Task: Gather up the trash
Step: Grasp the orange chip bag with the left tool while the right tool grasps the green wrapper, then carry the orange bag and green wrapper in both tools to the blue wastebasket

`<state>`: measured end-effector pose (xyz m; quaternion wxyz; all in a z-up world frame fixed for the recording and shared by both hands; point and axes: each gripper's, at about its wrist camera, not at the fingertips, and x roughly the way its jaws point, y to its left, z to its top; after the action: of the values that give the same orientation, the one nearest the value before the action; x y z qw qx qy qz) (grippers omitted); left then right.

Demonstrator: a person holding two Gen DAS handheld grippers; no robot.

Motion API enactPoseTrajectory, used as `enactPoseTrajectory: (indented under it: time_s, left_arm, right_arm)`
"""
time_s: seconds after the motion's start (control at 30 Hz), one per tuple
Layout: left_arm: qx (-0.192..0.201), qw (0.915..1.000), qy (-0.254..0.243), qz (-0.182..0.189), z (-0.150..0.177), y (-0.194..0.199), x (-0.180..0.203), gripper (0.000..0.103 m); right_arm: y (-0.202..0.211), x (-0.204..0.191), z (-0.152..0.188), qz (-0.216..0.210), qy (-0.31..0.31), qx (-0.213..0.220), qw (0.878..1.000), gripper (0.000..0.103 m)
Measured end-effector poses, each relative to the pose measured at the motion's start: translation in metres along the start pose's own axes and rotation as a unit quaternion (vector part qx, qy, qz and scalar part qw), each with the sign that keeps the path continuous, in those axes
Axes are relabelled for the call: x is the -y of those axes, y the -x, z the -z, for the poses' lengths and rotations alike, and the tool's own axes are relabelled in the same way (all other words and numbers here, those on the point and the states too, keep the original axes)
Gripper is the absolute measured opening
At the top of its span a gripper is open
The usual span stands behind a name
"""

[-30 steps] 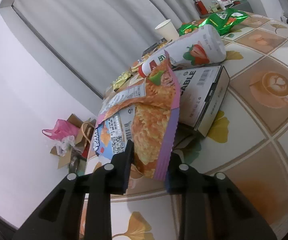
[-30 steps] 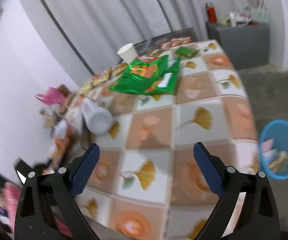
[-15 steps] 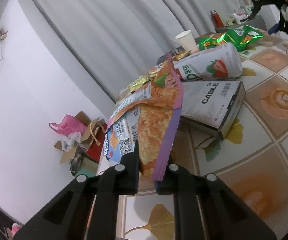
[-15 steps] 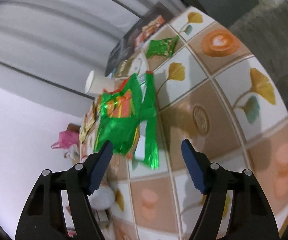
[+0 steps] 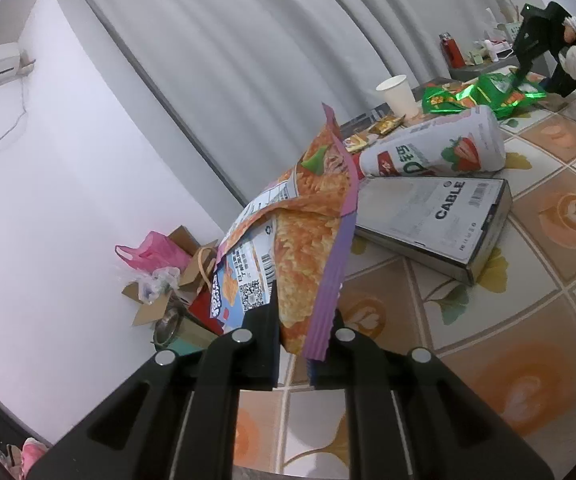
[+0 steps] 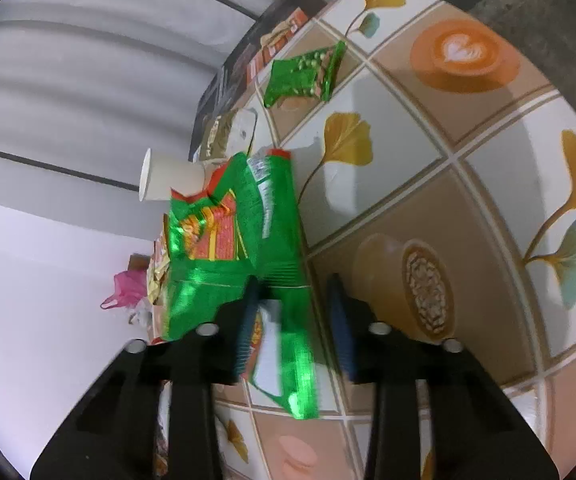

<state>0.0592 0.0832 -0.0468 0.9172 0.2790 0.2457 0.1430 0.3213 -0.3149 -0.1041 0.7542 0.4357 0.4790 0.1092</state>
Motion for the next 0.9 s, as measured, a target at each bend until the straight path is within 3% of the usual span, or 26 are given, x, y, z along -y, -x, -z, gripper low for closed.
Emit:
enactPoseTrajectory:
  time_s: [0.1, 0.17, 0.27, 0.57, 0.9]
  left_arm:
    - [0.003, 1.0000, 0.001, -0.005, -0.001, 0.002, -0.003, 0.009]
    - [0.006, 1.0000, 0.000, -0.008, -0.002, 0.003, -0.005, 0.009]
    - [0.009, 0.9999, 0.000, -0.014, -0.004, 0.005, -0.006, 0.009]
    - [0.023, 0.9992, 0.000, -0.034, -0.008, 0.015, -0.017, 0.009]
    - [0.056, 0.9971, -0.007, -0.051, -0.024, 0.035, -0.022, 0.009]
  right_arm:
    - [-0.002, 0.003, 0.002, -0.002, -0.004, -0.001, 1.000, 0.019]
    - [-0.001, 0.006, 0.003, -0.008, -0.011, -0.002, 1.000, 0.009]
    - [0.005, 0.012, 0.008, -0.030, -0.025, -0.006, 0.999, 0.006]
    - [0.033, 0.035, 0.036, -0.106, -0.062, -0.018, 0.992, 0.002]
    - [0.093, 0.071, 0.067, -0.185, -0.099, 0.026, 0.977, 0.001]
